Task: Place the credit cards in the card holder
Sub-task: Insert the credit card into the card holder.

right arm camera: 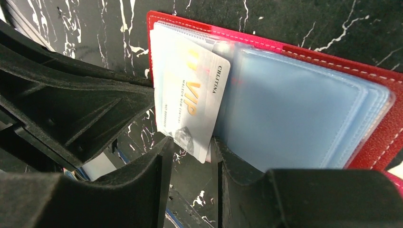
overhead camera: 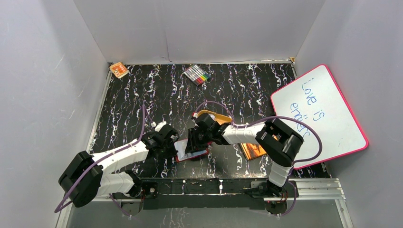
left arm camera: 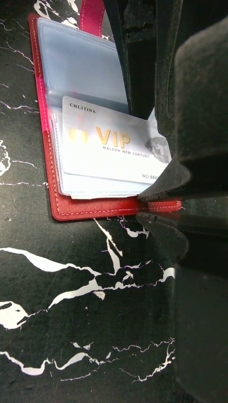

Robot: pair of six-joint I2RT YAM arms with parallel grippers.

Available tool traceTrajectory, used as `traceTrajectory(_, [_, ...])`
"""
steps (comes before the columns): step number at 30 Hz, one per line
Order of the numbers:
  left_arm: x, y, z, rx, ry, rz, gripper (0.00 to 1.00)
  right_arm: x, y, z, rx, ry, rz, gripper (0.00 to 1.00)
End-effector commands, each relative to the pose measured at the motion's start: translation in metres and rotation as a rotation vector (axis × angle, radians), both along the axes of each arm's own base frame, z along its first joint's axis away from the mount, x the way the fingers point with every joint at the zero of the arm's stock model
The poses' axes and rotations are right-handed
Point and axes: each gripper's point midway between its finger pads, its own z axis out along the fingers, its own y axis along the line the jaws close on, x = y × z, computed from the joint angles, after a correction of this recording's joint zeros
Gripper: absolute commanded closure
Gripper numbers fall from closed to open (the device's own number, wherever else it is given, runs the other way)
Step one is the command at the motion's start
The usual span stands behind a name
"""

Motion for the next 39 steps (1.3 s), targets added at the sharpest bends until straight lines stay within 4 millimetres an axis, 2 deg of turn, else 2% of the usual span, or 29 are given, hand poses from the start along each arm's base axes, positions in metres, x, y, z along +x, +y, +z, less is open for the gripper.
traceTrajectory(1, [-0.016, 0.027, -0.01, 0.118, 0.058, -0.003, 0.87, 0.011, 0.002, 0.023, -0.008, -0.079, -0.01, 0.56])
traceTrajectory(7, [-0.016, 0.032, -0.006, 0.126, 0.042, 0.01, 0.87, 0.018, -0.011, 0.031, -0.083, -0.116, -0.04, 0.48])
traceTrajectory(14, [-0.013, 0.033, -0.002, 0.126, 0.025, 0.02, 0.87, 0.032, -0.013, 0.037, -0.103, -0.164, -0.073, 0.47])
traceTrajectory(17, [-0.009, 0.034, -0.003, 0.137, 0.022, 0.023, 0.87, 0.038, -0.011, 0.037, -0.107, -0.175, -0.086, 0.53])
traceTrajectory(21, [-0.005, 0.032, -0.005, 0.138, 0.032, 0.025, 0.87, 0.045, -0.005, 0.035, -0.104, -0.185, -0.091, 0.7])
traceTrajectory(25, [-0.003, 0.03, -0.007, 0.129, 0.038, 0.025, 0.87, 0.05, -0.008, 0.025, -0.145, -0.176, -0.106, 0.81])
traceTrajectory(39, [0.0, 0.029, -0.015, 0.111, 0.062, 0.018, 0.89, 0.052, -0.018, -0.001, -0.207, -0.136, -0.107, 0.88])
